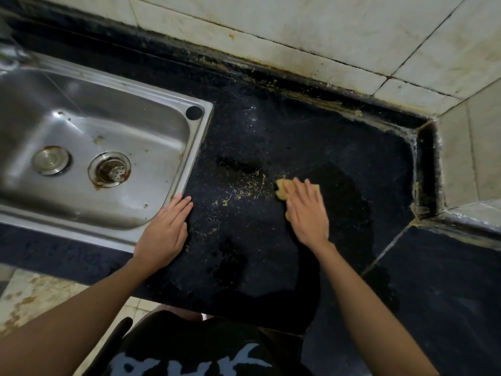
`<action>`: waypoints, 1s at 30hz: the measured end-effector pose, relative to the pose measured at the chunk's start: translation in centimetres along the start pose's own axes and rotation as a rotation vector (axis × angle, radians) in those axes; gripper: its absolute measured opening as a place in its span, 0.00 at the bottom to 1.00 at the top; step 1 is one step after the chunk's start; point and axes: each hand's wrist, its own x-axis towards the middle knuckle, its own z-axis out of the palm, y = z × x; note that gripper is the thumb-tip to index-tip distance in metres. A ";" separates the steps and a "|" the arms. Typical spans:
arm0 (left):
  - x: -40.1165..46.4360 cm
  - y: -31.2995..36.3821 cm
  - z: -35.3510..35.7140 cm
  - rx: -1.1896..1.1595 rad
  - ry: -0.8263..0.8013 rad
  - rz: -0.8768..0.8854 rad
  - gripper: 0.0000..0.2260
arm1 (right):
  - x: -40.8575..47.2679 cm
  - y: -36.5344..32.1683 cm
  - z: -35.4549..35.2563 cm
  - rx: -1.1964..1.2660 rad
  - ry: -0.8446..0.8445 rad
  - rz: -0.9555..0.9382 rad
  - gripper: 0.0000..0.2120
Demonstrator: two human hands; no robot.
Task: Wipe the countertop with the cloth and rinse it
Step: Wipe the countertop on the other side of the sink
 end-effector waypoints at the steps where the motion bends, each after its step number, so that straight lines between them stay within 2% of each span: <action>1: 0.0 0.1 0.0 0.000 0.001 0.001 0.23 | 1.3 1.1 -0.2 -0.007 0.025 0.092 0.25; 4: 0.0 0.2 -0.2 0.006 0.014 0.003 0.23 | 5.6 2.4 -1.1 0.056 0.039 0.363 0.23; 6: 0.0 0.3 -0.3 0.004 0.016 0.007 0.23 | 7.2 1.3 -1.3 0.092 0.038 0.434 0.23; 8: -0.1 0.3 -0.3 0.011 0.012 0.008 0.23 | 7.4 -0.5 -1.4 0.088 0.040 0.376 0.23; 12: -0.1 0.1 -0.1 0.013 0.012 0.007 0.22 | 3.6 -4.9 -0.4 0.011 -0.032 -0.099 0.24; 14: -0.1 0.1 -0.1 0.013 0.020 0.013 0.22 | 3.8 -4.0 -0.6 0.012 -0.063 -0.201 0.26; 16: 0.0 0.1 -0.1 0.006 0.025 0.018 0.22 | 6.6 -2.1 -1.0 0.021 -0.038 -0.118 0.23; 18: -0.1 0.1 -0.1 0.003 0.026 0.010 0.22 | 9.5 -1.0 -1.5 0.026 -0.020 0.047 0.22; 21: -0.1 0.1 -0.1 -0.001 0.028 0.013 0.22 | 11.1 -2.7 -1.7 0.012 -0.006 0.142 0.23; 23: -0.1 0.1 -0.1 -0.002 0.029 0.013 0.22 | 10.2 -5.1 -1.4 -0.008 -0.015 0.034 0.23; 27: 0.0 0.1 -0.1 0.004 0.015 0.008 0.22 | 4.3 -9.4 0.0 -0.071 -0.063 -0.444 0.23; 30: -0.1 0.0 0.0 0.016 0.002 0.004 0.22 | 2.6 -7.8 0.1 -0.032 -0.160 -0.687 0.22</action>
